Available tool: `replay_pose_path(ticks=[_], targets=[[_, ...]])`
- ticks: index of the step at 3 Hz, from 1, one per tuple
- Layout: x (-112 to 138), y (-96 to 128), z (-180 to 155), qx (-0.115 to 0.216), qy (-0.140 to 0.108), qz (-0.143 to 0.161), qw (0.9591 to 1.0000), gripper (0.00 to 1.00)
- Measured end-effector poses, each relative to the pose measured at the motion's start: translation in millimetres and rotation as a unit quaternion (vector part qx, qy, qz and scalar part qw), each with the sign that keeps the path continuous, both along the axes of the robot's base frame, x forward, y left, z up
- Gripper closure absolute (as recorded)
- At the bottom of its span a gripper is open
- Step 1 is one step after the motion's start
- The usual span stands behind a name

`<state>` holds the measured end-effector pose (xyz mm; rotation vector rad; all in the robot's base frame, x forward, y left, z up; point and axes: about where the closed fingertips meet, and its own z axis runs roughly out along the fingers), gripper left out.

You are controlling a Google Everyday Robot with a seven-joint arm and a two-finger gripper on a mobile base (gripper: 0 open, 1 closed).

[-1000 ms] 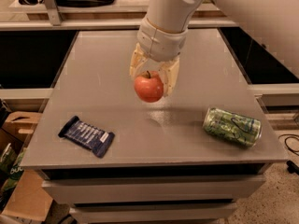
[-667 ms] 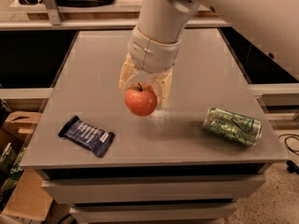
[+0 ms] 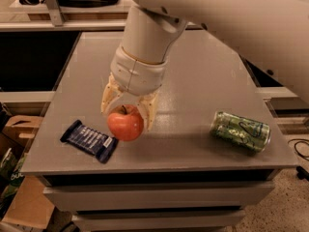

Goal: Move apple near rxbar blueberry

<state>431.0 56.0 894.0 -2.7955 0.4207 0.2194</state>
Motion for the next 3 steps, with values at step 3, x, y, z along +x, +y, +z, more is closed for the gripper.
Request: replay_pose_path(ticks=[3], targets=[[-5, 20, -21, 0.033, 0.009, -0.014, 0.9993, 1.0]])
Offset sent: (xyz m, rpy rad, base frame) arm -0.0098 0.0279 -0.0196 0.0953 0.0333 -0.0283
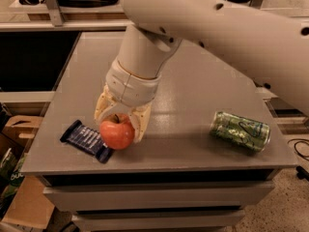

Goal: Move apple near rxbar blueberry

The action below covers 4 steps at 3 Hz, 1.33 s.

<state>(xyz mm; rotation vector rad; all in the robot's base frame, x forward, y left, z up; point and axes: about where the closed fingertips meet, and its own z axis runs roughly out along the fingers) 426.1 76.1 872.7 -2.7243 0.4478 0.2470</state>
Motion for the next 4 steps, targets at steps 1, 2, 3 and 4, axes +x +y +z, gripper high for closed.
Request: replay_pose_path(ticks=[1, 2, 3, 4], targets=[[6, -4, -7, -0.003, -0.001, -0.006, 1.0, 1.0], [13, -10, -12, -0.009, -0.005, -0.012, 0.9999, 1.0], [18, -14, -13, -0.009, -0.014, -0.019, 0.9997, 1.0], [21, -18, -12, -0.007, -0.032, -0.028, 0.9991, 1.0]])
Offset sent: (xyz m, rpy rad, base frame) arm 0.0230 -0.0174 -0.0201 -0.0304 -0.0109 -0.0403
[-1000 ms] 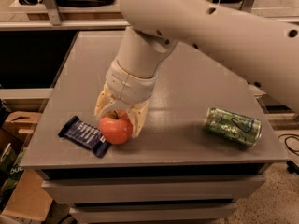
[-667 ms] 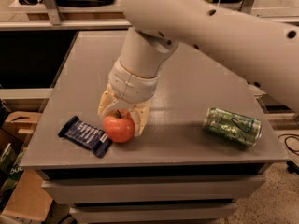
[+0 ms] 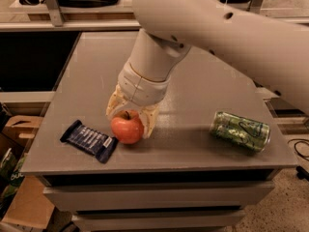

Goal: Move apple near rxbar blueberry

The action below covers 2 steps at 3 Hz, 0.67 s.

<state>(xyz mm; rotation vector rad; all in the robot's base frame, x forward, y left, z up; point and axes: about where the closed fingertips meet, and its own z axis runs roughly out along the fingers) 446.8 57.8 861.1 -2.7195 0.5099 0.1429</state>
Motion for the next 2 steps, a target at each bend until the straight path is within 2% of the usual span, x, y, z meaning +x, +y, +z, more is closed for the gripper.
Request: replay_pose_path(ticks=[1, 2], targets=[[0.0, -1.4, 1.4, 0.002, -0.013, -0.004, 0.9999, 0.84], [-0.9, -1.9, 2.1, 0.002, -0.019, -0.005, 0.9998, 0.59]])
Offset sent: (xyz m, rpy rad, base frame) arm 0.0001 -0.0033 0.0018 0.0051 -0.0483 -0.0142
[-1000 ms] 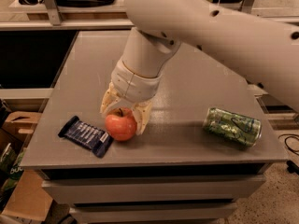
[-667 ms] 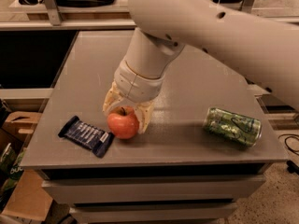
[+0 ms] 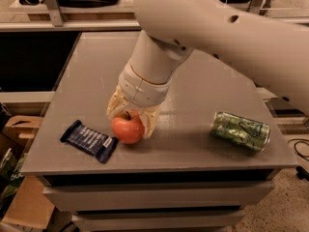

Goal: Move apple near rxbar blueberry

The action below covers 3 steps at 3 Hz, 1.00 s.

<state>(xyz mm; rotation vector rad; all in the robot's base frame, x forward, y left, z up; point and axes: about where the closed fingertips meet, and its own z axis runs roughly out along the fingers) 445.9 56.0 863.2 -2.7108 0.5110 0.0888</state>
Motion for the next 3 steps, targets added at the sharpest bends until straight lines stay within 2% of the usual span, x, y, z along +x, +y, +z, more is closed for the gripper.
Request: replay_pose_path(ticks=[2, 3], targets=[[-3.8, 0.7, -2.6, -0.006, 0.002, 0.007, 1.0, 0.12], [-5.2, 2.0, -4.4, -0.009, 0.004, 0.011, 0.9999, 0.0]])
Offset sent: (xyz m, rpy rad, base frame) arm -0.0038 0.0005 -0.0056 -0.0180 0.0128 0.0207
